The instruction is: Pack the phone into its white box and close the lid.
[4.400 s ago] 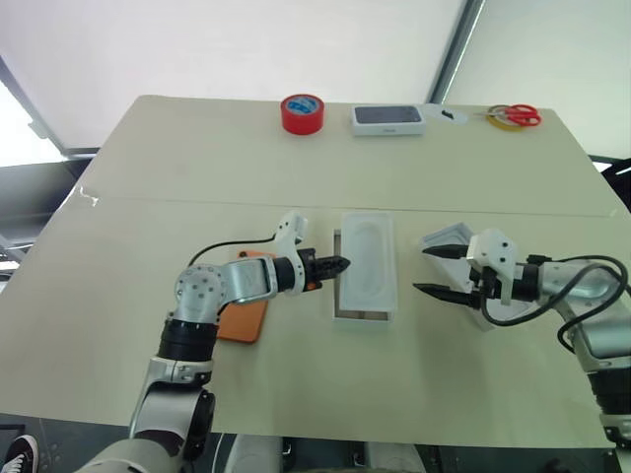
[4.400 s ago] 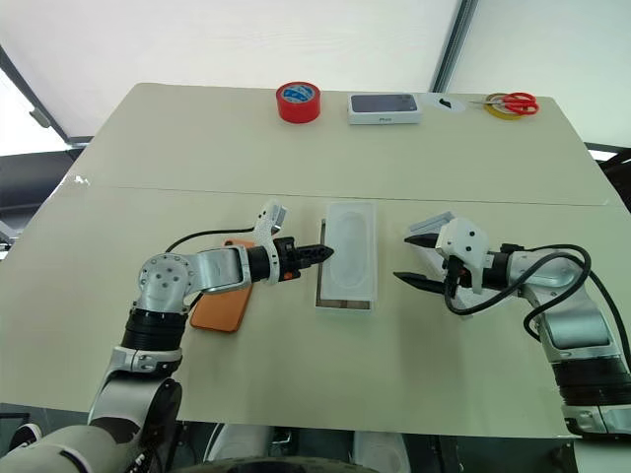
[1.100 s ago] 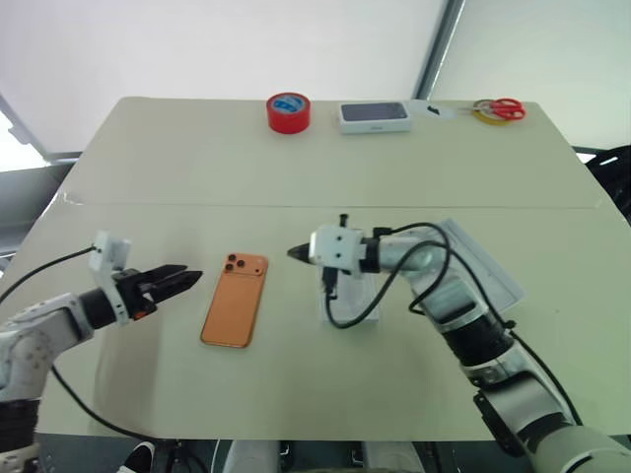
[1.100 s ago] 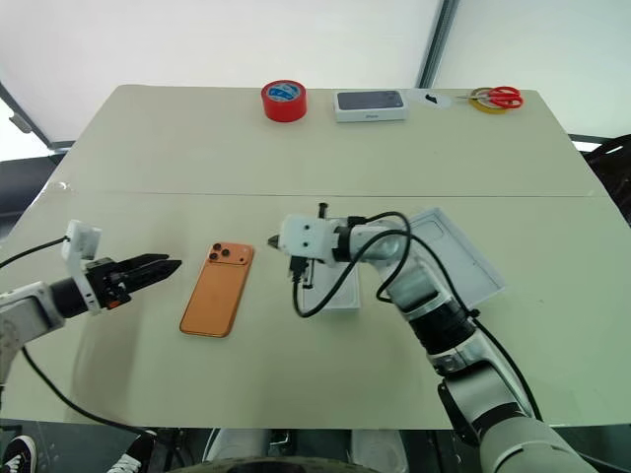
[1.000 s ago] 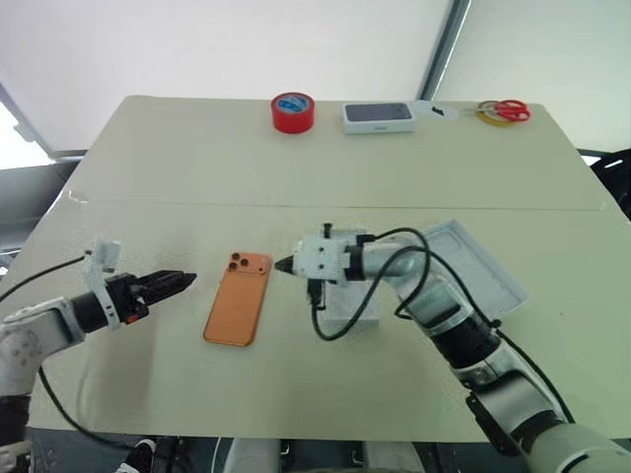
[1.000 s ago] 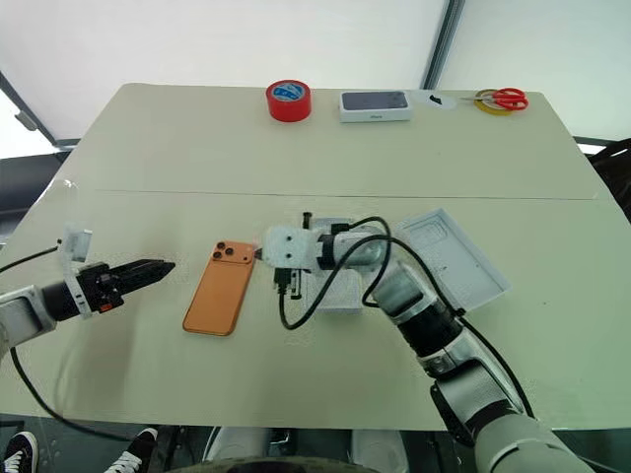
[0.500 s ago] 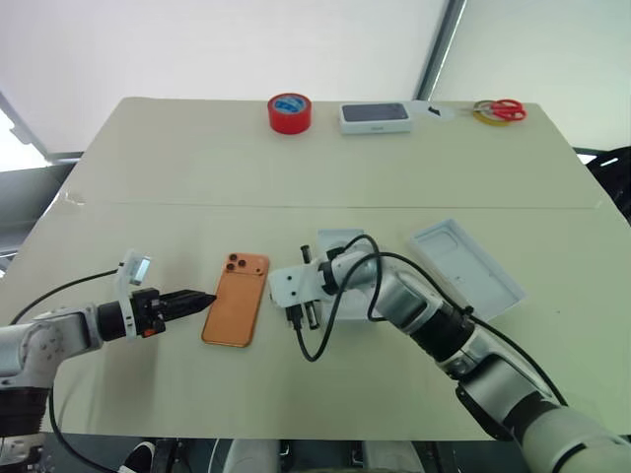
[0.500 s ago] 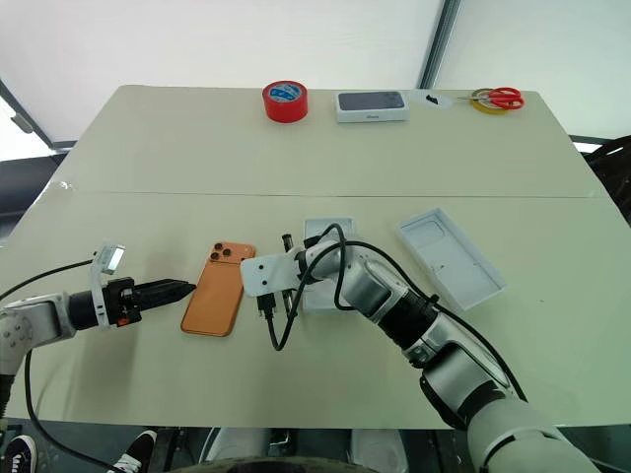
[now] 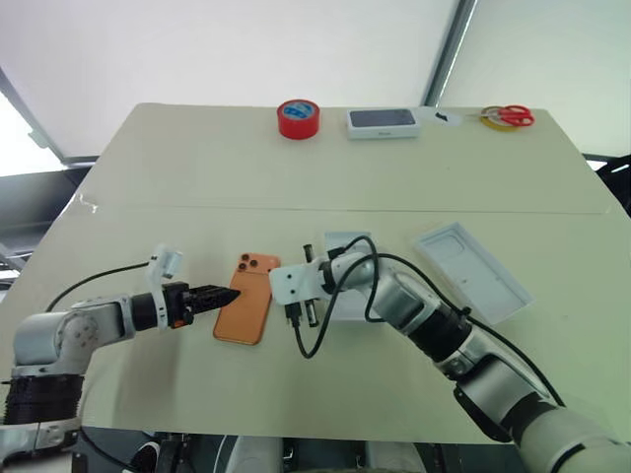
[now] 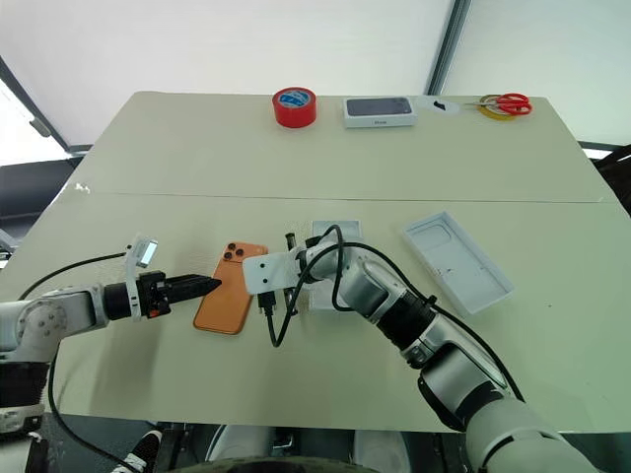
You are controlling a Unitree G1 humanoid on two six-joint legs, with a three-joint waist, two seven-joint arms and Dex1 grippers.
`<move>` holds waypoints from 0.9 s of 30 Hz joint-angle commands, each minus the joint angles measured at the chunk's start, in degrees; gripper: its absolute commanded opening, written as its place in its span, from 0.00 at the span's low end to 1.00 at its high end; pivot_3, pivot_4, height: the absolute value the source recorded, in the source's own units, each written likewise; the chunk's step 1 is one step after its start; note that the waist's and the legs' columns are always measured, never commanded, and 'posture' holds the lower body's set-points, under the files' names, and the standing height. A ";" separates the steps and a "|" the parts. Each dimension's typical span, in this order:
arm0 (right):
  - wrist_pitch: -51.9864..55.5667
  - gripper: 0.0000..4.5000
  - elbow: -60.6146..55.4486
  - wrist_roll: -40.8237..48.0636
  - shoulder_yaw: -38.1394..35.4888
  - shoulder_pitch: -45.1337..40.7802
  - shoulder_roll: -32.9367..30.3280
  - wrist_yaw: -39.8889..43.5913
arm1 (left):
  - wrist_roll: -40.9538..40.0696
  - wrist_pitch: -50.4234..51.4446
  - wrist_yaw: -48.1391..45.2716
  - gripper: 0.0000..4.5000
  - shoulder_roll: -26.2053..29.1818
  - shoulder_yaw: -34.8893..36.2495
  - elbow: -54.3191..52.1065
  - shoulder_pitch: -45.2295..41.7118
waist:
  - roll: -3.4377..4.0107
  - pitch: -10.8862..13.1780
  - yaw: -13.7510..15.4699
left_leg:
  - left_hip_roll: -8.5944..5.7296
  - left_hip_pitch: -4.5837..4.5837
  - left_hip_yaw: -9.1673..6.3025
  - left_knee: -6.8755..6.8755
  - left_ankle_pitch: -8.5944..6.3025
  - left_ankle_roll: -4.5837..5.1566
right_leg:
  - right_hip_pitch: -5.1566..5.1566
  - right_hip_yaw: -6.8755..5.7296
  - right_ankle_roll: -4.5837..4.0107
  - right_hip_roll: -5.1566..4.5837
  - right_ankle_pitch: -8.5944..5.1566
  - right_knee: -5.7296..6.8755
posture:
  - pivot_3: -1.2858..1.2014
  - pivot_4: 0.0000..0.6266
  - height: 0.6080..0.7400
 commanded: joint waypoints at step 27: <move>-2.63 0.00 1.94 -2.38 -1.86 0.07 0.70 -1.66 | -6.64 17.51 12.78 0.64 -13.51 10.86 0.52 -6.81 | -0.42 0.17 -0.80 | 0.12 -0.08 -0.03 0.05 0.06 -0.07 | 0.19 -0.07 0.03 0.25 -0.01 -0.04 | 0.52 0.24 0.92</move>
